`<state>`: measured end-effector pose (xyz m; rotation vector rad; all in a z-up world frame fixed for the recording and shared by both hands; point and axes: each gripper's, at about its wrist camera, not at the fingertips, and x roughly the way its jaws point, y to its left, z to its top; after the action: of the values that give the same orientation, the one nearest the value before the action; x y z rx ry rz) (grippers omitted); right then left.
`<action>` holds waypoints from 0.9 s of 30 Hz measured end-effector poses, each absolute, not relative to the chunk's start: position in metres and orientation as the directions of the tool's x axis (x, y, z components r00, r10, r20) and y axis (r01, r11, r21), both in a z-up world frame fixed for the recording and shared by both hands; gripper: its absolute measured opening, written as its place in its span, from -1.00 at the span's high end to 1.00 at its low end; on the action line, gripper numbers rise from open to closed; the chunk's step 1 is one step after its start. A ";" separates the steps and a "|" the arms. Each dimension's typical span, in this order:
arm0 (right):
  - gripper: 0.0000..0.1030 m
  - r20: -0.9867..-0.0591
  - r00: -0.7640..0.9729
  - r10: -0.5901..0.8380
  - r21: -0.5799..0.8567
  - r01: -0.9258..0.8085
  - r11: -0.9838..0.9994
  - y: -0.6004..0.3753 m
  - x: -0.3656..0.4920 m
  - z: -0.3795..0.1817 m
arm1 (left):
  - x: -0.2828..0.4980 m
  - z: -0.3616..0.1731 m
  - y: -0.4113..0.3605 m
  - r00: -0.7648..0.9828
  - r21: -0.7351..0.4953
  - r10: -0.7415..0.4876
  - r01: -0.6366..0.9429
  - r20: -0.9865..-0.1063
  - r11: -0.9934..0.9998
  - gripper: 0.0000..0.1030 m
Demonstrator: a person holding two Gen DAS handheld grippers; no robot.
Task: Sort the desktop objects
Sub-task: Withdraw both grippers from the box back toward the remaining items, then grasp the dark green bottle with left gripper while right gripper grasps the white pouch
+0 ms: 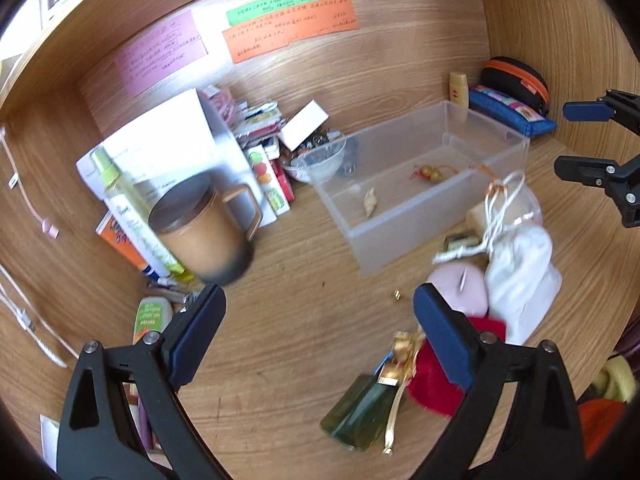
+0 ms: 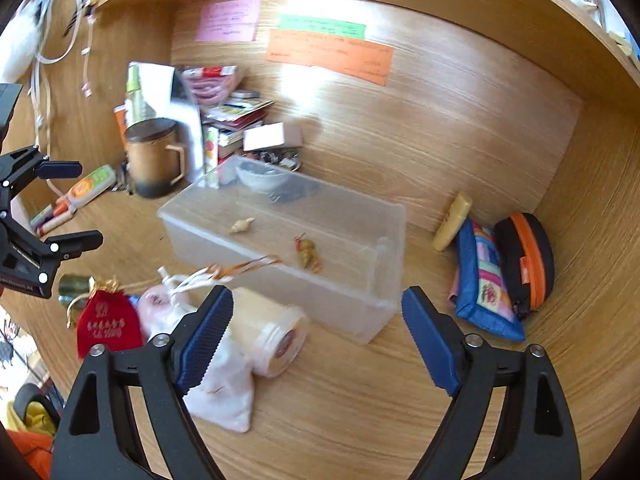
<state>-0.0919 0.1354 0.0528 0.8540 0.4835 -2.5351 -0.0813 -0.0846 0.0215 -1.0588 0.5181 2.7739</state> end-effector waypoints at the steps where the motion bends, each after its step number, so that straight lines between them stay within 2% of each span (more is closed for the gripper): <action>1: -0.67 -0.635 -0.720 -0.279 -0.187 0.494 -0.849 0.133 -0.088 0.050 | -0.078 0.018 -0.089 -0.740 0.268 -0.007 -0.235 -0.673 -0.934 -0.87; 8: -0.67 -0.667 -0.667 -0.331 -0.074 0.501 -0.862 0.127 -0.074 0.019 | -0.062 -0.010 -0.113 -0.700 0.261 -0.043 -0.208 -0.713 -0.943 -0.87; 27: -0.67 -0.777 -0.531 -0.338 0.008 0.528 -0.849 0.105 -0.071 -0.029 | -0.057 -0.057 -0.113 -0.612 0.173 0.072 -0.331 -0.788 -0.928 -0.90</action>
<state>-0.0715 0.1051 -0.0294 1.1292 0.3125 -2.3624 -0.0568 -0.1127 -0.0566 -1.2483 0.4467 2.5944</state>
